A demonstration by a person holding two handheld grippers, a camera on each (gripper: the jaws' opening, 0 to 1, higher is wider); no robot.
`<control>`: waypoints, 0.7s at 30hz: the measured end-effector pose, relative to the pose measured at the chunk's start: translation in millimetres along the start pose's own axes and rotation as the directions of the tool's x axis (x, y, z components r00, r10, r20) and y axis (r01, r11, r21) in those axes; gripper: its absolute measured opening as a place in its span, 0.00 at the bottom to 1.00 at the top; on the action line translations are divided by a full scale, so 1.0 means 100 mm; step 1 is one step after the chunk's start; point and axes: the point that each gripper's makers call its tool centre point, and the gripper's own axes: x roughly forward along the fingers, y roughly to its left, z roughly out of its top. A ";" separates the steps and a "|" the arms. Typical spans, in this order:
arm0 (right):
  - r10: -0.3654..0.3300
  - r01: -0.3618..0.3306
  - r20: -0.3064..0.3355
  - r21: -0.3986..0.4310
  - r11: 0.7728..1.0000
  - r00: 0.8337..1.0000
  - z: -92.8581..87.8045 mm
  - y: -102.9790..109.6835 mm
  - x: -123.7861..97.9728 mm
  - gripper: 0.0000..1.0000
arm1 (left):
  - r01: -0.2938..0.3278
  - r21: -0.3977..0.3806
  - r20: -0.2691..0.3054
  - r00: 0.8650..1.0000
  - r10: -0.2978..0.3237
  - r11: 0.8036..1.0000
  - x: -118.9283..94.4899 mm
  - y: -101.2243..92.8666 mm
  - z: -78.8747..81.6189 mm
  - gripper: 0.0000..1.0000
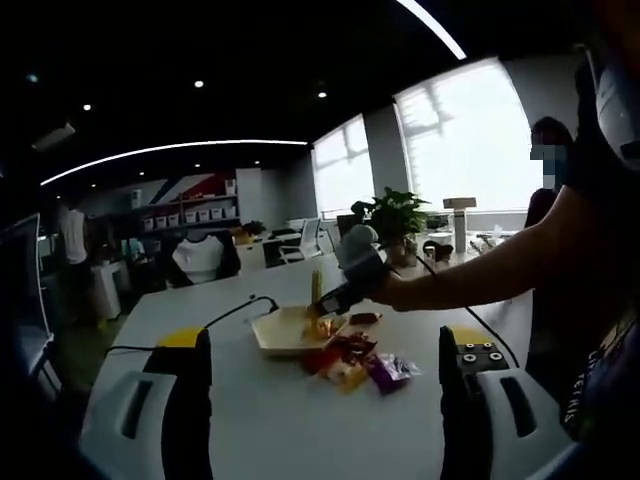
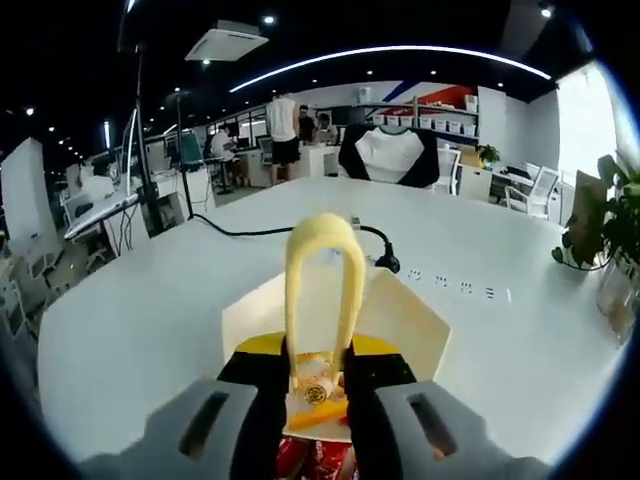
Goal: Place the target food into the container with the food tongs after gripping and lifting it, then release it inside without dropping or visibly crushing the food.
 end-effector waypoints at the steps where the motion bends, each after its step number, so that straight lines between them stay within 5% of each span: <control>1: 0.002 -0.002 -0.001 0.005 1.000 1.000 -0.01 -0.01 0.03 0.16 | 0.000 -0.001 -0.001 1.000 0.000 1.000 0.00 0.00 0.00 1.00; 10: 0.007 -0.007 0.008 0.014 1.000 1.000 -0.01 -0.06 0.09 0.22 | -0.008 0.002 -0.004 1.000 0.008 1.000 -0.01 0.03 -0.01 1.00; 21: 0.002 -0.003 0.072 0.014 1.000 0.997 0.19 -0.14 -0.11 0.22 | -0.006 -0.003 -0.013 1.000 0.006 1.000 -0.01 -0.01 -0.05 1.00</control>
